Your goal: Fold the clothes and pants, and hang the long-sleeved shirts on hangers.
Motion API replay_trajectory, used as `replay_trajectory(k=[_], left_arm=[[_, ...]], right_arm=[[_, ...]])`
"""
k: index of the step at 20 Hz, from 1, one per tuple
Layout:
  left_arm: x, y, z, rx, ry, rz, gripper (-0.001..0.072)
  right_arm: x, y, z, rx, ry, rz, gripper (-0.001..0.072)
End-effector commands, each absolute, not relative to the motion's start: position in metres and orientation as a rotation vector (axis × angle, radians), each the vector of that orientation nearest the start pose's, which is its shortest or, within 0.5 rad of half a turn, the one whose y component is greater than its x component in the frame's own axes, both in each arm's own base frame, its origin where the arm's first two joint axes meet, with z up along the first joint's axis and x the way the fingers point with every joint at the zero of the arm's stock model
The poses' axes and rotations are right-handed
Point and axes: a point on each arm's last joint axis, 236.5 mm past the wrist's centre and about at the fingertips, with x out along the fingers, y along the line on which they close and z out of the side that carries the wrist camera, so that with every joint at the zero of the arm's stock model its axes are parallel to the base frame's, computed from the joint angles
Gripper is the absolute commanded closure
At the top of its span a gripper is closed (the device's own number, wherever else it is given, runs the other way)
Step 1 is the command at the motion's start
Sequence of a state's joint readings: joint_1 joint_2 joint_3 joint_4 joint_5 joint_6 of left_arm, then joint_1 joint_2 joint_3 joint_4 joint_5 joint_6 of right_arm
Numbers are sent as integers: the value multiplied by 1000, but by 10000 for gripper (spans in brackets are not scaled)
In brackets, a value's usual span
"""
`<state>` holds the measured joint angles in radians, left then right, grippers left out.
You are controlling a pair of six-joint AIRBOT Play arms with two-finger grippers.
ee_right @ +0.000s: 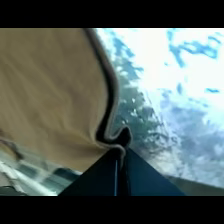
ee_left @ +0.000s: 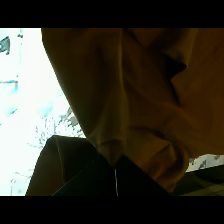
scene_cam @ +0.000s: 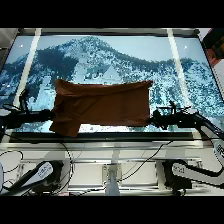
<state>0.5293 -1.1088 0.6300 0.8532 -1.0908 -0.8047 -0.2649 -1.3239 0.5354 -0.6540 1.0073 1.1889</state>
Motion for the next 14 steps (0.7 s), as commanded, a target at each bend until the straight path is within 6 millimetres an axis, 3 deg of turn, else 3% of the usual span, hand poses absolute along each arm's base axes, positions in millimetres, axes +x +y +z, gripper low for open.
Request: replay_trajectory(k=[1,4,6,8,11,14], left_arm=[[295,1,-34,-469,1135,-365,693],[303,-1,18,-384,1058,-419,693],[318,-4,68,-350,934,-439,693],[338,-26,133,-421,723,-512,693],[345,-50,227,-515,432,-615,693],[324,-67,298,-505,237,-680,694]], right_arm=[[301,113,-56,921,1290,473,701],[334,108,12,799,1095,552,701],[352,103,71,687,939,584,701],[362,98,133,560,779,600,701],[358,92,224,384,573,593,701],[336,87,306,236,405,540,701]])
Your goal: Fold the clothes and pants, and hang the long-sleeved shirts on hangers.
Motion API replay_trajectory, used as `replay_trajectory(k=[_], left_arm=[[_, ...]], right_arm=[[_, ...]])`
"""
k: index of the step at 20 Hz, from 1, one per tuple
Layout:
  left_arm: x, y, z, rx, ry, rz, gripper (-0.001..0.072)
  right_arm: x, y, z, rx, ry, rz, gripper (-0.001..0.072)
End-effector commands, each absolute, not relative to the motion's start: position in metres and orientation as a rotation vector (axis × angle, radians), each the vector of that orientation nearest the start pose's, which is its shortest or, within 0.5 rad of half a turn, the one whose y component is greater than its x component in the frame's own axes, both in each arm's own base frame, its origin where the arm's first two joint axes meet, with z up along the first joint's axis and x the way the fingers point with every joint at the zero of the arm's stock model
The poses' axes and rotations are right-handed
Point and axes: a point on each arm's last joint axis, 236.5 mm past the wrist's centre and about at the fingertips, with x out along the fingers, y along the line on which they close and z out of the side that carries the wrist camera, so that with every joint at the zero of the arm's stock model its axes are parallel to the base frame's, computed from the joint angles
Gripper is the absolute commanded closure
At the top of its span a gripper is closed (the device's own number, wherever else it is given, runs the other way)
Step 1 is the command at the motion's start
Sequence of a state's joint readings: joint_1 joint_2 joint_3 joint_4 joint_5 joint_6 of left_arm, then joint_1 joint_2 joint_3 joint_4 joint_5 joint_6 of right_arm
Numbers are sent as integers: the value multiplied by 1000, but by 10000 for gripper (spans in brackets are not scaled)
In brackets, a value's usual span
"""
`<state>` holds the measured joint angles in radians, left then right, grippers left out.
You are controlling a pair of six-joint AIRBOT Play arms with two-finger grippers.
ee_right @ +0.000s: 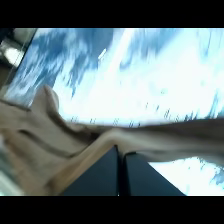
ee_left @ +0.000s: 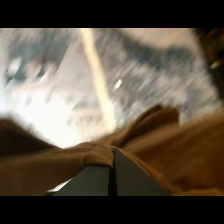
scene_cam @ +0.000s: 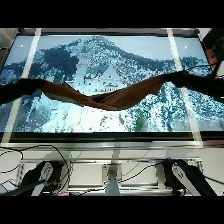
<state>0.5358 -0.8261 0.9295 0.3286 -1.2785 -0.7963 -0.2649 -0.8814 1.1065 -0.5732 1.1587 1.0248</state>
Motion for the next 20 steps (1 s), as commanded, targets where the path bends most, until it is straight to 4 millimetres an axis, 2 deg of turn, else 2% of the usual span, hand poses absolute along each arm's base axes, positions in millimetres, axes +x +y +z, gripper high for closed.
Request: replay_trajectory(k=[1,2,4,7,11,14,15,17,19,20], left_arm=[[314,-72,322,-490,172,-696,694],[303,-75,344,-476,104,-700,693],[286,-72,376,-437,-6,-654,694],[260,-64,409,-351,-146,-528,694],[211,-67,458,-252,-377,-373,695],[164,-61,496,-226,-586,-241,696],[153,-61,500,-190,-616,-201,697],[151,-66,489,-147,-564,-163,697],[166,-73,459,-115,-421,-168,697],[179,-75,434,-124,-304,-183,697]], right_arm=[[326,83,332,186,351,510,701],[317,79,354,145,302,474,701],[295,66,391,60,220,378,701],[258,47,432,-52,125,238,701],[193,53,476,-161,-5,177,701],[148,62,508,-208,-111,157,703],[136,66,519,-208,-144,156,702],[125,69,531,-210,-182,153,703],[131,68,526,-207,-159,157,702],[139,66,520,-201,-130,161,703]])
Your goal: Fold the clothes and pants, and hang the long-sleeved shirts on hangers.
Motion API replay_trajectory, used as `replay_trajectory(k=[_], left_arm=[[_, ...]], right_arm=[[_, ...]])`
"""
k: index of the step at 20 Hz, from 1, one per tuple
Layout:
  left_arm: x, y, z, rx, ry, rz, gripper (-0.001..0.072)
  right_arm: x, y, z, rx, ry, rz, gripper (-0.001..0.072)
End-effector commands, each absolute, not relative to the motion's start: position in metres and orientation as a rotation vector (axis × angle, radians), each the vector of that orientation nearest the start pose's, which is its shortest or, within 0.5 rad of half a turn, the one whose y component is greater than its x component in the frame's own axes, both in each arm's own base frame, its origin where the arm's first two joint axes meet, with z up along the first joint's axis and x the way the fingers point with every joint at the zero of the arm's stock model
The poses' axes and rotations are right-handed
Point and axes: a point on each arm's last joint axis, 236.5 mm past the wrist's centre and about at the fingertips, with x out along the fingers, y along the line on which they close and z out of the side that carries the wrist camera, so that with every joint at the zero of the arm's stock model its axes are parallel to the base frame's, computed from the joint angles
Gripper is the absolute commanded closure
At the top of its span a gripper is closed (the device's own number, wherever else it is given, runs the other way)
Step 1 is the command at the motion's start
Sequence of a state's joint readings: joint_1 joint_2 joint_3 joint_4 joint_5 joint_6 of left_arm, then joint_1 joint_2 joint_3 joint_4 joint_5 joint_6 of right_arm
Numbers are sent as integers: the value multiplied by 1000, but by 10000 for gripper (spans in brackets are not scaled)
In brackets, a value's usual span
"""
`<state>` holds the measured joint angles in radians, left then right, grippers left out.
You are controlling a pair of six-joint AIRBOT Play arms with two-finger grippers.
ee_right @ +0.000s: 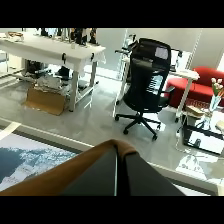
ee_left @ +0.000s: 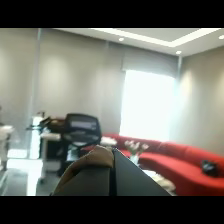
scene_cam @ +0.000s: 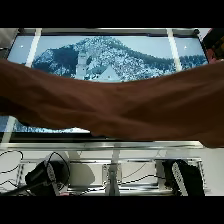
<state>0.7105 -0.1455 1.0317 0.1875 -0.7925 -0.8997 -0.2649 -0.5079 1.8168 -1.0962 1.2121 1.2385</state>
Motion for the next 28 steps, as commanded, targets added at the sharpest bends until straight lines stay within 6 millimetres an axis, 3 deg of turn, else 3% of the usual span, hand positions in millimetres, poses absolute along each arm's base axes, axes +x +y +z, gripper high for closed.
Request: replay_trajectory(k=[1,3,4,6,9,11,13,15,17,18,20,22,26,28], left_arm=[[191,-77,404,-150,-165,-203,698],[208,-70,338,-251,143,-208,698],[215,-60,316,-276,244,-189,697],[239,-34,314,-305,246,-155,698],[290,-2,331,-390,154,-211,698],[328,4,310,-498,210,-321,697],[368,-11,258,-505,353,-429,698],[399,-47,193,-456,523,-535,699],[427,-69,135,-363,637,-545,698],[443,-76,116,-328,657,-533,698],[482,-74,105,-309,608,-447,697],[515,-59,108,-289,521,-331,697],[535,-38,103,-277,463,-216,697],[541,-27,108,-272,429,-170,696]], right_arm=[[152,63,510,-191,-85,167,703],[189,54,482,-143,34,181,702],[210,49,465,-121,100,188,702],[256,37,424,-68,236,203,702],[326,33,337,62,489,284,702],[362,43,277,151,642,352,702],[389,53,226,175,764,398,701],[414,63,190,197,834,423,702],[443,67,164,214,843,411,702],[459,65,155,223,827,391,701],[488,56,143,236,781,339,701],[512,46,129,251,742,291,701],[547,30,86,282,736,220,701],[558,24,77,294,717,193,701]])
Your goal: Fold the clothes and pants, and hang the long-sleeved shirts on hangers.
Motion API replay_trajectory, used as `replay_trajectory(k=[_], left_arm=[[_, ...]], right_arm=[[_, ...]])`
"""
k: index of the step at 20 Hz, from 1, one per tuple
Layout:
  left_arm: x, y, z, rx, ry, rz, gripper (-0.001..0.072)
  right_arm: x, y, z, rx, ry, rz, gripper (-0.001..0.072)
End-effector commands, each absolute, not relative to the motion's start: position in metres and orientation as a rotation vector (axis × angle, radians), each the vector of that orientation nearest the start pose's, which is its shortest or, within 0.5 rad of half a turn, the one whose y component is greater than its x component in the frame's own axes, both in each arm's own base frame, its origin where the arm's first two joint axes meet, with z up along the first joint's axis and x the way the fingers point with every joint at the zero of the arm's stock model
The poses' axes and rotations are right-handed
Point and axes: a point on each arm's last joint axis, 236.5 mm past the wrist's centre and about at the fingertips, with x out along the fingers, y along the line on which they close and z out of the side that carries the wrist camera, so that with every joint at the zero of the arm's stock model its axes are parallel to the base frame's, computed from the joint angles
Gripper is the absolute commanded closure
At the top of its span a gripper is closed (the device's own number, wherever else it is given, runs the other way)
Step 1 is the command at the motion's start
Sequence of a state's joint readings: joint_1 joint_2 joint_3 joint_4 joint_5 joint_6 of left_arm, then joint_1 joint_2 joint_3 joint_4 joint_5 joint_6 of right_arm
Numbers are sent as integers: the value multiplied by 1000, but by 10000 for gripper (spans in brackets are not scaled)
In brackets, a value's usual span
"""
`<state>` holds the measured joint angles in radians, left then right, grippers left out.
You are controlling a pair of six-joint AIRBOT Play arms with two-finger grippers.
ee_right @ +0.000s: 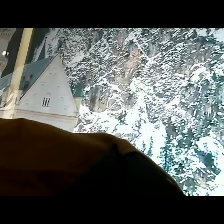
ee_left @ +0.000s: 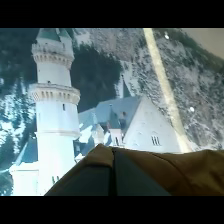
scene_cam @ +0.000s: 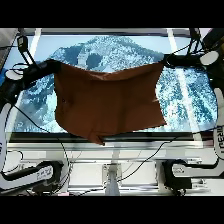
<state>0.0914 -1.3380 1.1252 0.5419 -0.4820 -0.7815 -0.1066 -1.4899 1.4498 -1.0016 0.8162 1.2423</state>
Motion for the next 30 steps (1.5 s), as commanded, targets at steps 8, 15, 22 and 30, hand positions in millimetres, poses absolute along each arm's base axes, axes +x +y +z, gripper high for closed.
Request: replay_trajectory(k=[8,15,22,30], left_arm=[[511,-36,197,-50,406,-256,701],[429,6,261,249,720,-160,698],[306,-6,434,446,231,-103,697],[271,-8,467,482,109,-73,697]], right_arm=[[539,6,187,100,521,160,702],[449,5,339,-63,281,134,702],[300,34,396,-148,273,202,702],[255,35,450,-171,64,164,705]])
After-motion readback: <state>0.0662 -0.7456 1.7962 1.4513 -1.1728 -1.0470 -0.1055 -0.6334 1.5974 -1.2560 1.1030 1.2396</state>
